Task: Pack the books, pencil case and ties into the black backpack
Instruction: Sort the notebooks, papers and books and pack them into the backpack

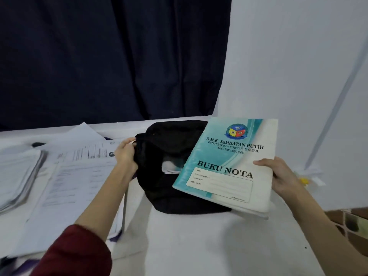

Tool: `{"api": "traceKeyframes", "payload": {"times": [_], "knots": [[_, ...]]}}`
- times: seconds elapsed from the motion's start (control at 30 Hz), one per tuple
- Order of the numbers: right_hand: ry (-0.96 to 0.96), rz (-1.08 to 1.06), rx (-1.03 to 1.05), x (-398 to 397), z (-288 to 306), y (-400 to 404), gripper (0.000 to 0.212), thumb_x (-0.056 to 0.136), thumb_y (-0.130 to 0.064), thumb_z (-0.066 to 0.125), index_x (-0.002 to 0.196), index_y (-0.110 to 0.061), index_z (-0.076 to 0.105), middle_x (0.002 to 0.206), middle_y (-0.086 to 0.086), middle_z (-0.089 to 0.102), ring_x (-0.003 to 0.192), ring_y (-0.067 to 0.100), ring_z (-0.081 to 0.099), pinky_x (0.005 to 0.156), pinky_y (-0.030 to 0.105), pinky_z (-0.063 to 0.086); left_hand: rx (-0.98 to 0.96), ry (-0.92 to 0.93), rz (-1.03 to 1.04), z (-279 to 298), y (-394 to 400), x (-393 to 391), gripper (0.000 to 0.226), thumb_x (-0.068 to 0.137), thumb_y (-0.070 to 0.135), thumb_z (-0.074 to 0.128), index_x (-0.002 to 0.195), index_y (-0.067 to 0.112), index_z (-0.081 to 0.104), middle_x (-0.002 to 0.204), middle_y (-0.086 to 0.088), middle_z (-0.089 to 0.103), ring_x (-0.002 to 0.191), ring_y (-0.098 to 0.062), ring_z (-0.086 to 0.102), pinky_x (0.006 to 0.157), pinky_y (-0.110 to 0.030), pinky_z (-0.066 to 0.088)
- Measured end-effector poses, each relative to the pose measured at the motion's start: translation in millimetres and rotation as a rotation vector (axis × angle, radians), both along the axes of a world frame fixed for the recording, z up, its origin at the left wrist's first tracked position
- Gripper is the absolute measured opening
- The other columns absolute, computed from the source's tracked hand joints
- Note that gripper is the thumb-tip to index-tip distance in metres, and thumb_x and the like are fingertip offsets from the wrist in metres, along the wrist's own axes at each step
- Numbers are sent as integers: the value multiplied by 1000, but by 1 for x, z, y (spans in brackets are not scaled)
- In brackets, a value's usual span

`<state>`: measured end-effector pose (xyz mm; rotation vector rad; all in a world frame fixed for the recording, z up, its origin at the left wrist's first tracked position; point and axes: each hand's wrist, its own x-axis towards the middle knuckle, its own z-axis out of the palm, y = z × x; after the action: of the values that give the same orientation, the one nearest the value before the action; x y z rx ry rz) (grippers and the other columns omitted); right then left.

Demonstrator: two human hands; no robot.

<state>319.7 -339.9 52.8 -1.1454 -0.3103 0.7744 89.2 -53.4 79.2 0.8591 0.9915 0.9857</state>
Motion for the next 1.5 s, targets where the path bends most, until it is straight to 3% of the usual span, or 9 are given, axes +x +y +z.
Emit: {"api": "traceKeyframes", "payload": {"times": [0.1, 0.47, 0.6, 0.8, 0.9, 1.0, 1.07, 1.3, 1.5], "knots": [[41, -164, 42, -9, -8, 8, 36, 79, 16, 51, 111, 3, 59, 95, 11, 72, 73, 19, 72, 66, 33, 59, -96, -98, -110, 35, 3, 17, 17, 94, 12, 50, 92, 15, 66, 93, -7, 65, 81, -24, 63, 81, -42, 53], [268, -560, 58, -81, -37, 116, 52, 88, 8, 54, 137, -8, 44, 126, 12, 59, 100, 28, 61, 67, 38, 53, 743, 418, -253, 79, -9, 48, 17, 87, 13, 64, 92, 25, 74, 99, 4, 71, 99, -11, 64, 97, -30, 50], [374, -452, 61, -103, -40, 155, 62, 86, 10, 58, 140, -12, 37, 124, 12, 57, 108, 31, 60, 70, 38, 54, 825, 441, -307, 85, -6, 48, 19, 87, 14, 64, 87, 31, 73, 96, 6, 71, 97, -10, 65, 94, -28, 50], [533, -36, -75, -131, -35, 158, 12, 84, 10, 57, 95, 7, 57, 103, 24, 56, 80, 29, 61, 54, 28, 58, 868, 445, -392, 93, 8, 47, 18, 88, 16, 64, 89, 31, 73, 97, 4, 71, 98, -11, 64, 94, -31, 50], [61, 77, -221, -124, -25, 139, 8, 86, 0, 60, 93, 3, 62, 87, 16, 65, 77, 23, 64, 64, 25, 53, 887, 448, -425, 93, 12, 47, 18, 88, 15, 64, 90, 30, 74, 96, 5, 71, 98, -11, 64, 92, -27, 50], [-1003, -258, -800, -81, -35, 122, 27, 84, -15, 62, 110, -7, 63, 103, 9, 64, 102, 26, 53, 84, 33, 42, 931, 450, -429, 95, 10, 50, 18, 88, 15, 64, 96, 26, 74, 94, 7, 70, 97, -7, 63, 88, -19, 48], [-1191, -398, -1094, -55, -48, 110, 36, 84, -21, 59, 117, -6, 58, 117, 12, 56, 111, 31, 43, 88, 39, 37, 963, 463, -427, 99, 6, 53, 18, 89, 15, 63, 99, 25, 74, 94, 7, 69, 95, -4, 62, 87, -16, 46], [-536, -557, -1052, -22, -51, 95, 64, 79, -26, 73, 125, 3, 38, 129, 22, 40, 120, 38, 39, 93, 46, 41, 1041, 509, -443, 109, 0, 55, 18, 90, 17, 62, 101, 25, 74, 94, 10, 67, 87, 2, 59, 74, -4, 42], [-193, -495, -748, -5, -38, 82, 27, 74, -9, 76, 78, 0, 50, 107, 24, 63, 80, 29, 56, 66, 35, 46, 1096, 553, -499, 111, -3, 52, 18, 90, 17, 62, 101, 26, 73, 87, 13, 64, 79, 5, 56, 64, 2, 41]]}}
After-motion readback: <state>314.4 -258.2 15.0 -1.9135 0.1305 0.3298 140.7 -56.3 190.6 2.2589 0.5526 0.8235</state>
